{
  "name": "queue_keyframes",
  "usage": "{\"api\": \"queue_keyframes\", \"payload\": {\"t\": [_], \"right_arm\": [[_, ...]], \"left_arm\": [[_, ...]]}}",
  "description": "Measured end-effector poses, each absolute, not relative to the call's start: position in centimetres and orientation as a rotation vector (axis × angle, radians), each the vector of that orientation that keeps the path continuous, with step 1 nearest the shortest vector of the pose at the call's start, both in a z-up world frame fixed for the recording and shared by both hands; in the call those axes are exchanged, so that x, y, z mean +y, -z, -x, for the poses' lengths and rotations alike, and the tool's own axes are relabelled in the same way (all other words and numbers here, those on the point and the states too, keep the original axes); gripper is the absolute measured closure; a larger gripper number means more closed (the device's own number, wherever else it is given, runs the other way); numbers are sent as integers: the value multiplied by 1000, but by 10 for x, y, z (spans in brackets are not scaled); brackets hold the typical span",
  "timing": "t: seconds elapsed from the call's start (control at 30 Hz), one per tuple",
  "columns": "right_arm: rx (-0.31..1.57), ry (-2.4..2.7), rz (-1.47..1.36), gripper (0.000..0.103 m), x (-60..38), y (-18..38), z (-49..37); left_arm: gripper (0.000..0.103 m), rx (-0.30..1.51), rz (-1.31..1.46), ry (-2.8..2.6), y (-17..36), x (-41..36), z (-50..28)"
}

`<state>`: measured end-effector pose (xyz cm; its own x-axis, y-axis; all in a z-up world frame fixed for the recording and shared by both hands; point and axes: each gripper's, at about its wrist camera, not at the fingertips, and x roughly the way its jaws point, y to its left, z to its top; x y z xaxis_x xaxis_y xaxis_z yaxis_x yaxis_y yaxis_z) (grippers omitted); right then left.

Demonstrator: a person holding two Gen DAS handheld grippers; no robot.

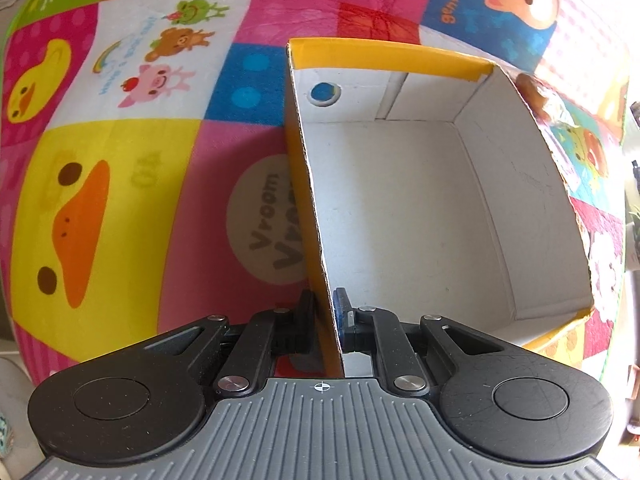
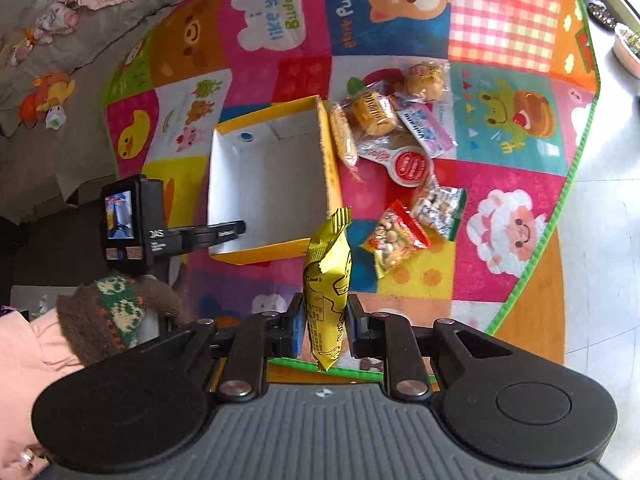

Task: Organize objects
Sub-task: 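Grasp the yellow stick snack with the right gripper and lift it, then drop the yellow stick snack into the box with the right gripper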

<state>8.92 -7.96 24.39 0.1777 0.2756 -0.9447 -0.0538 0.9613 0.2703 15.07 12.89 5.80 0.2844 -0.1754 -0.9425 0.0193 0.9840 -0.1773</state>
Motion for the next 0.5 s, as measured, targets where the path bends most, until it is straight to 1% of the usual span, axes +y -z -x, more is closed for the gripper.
{"api": "queue_keyframes", "payload": {"t": [0.2, 0.27, 0.3, 0.33, 0.37, 0.4, 0.5], "right_arm": [[1304, -330, -88, 83, -12, -261, -131], [1266, -335, -105, 79, -2, -268, -142], [1249, -338, -120, 70, -1, -272, -145], [1223, -339, -130, 60, -2, -276, -147], [1205, -335, -129, 54, -4, -278, -146], [1194, -326, -122, 45, -7, -280, -146], [1196, -278, -99, 44, -25, -271, -140]], "left_arm": [[91, 1285, 199, 133, -61, 136, -148], [91, 1289, 206, 129, -61, 139, -149], [91, 1291, 211, 130, -61, 140, -149], [91, 1293, 217, 129, -61, 141, -148], [90, 1295, 222, 125, -61, 142, -148], [90, 1300, 227, 121, -60, 143, -147], [90, 1298, 249, 117, -59, 145, -147]]}}
